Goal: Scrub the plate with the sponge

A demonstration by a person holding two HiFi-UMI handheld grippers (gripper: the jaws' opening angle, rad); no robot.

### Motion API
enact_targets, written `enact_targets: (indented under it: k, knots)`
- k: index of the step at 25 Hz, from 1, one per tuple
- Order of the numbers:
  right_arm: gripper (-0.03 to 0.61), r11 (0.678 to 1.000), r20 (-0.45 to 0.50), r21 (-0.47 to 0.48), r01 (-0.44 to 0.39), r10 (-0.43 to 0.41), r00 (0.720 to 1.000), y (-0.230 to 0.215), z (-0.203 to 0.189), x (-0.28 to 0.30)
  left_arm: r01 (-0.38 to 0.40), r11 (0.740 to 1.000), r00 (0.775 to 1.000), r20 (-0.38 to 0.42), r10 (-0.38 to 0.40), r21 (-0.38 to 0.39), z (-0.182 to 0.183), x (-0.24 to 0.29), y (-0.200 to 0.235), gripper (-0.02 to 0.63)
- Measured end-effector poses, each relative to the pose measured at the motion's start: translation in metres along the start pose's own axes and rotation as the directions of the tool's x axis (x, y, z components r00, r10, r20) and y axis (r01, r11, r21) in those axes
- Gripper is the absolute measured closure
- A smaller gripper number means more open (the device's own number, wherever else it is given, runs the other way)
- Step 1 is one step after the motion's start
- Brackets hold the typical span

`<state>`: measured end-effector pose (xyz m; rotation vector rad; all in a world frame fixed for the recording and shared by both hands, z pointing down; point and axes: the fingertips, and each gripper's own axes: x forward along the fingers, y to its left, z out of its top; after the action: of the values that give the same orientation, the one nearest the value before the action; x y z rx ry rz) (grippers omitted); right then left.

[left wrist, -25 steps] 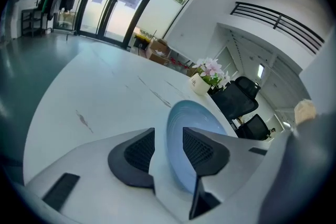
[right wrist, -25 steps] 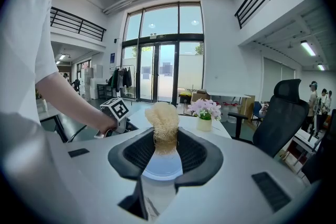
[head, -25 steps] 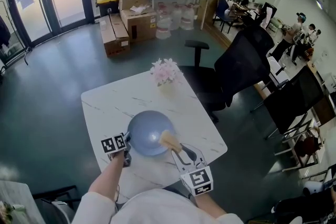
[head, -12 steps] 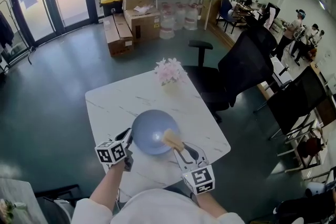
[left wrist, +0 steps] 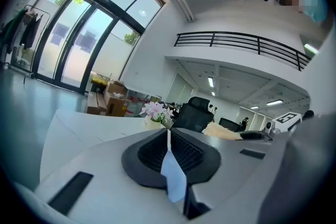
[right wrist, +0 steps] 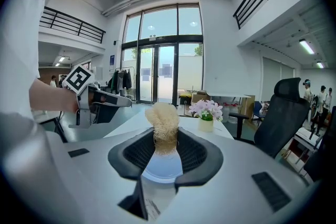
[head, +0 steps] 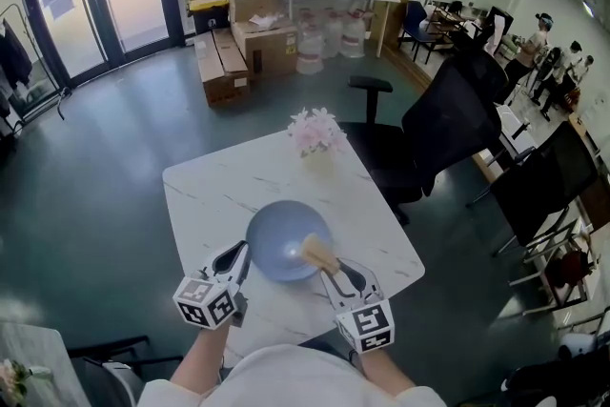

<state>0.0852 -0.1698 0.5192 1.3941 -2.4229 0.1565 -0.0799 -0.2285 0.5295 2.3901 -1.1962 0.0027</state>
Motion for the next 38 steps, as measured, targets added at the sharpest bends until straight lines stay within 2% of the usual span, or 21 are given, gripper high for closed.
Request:
enact_targets:
  k: [4, 15, 22, 38]
  knots:
    - [0.439, 1.000, 0.002, -0.003, 0.007, -0.007, 1.000, 0.002, 0.001, -0.005, -0.008, 1.000, 0.999, 0.032, 0.007, 0.027, 0.005, -0.020, -0.006, 0.571]
    - [0.439, 0.999, -0.002, 0.004, 0.034, -0.034, 0.999, 0.007, -0.008, -0.013, 0.007, 0.992, 1.000, 0.026, -0.010, 0.129, 0.001, -0.049, -0.027, 0.571]
    - [0.443, 0.999, 0.000, -0.007, 0.043, -0.043, 0.999, 0.016, -0.008, -0.018, 0.010, 0.991, 1.000, 0.023, -0.013, 0.136, -0.004, -0.061, -0.031, 0.571]
    - [0.445, 0.997, 0.008, 0.017, 0.078, -0.078, 0.997, 0.021, -0.012, -0.024, 0.025, 0.995, 1.000, 0.010, -0.026, 0.099, -0.010, -0.068, -0.027, 0.571]
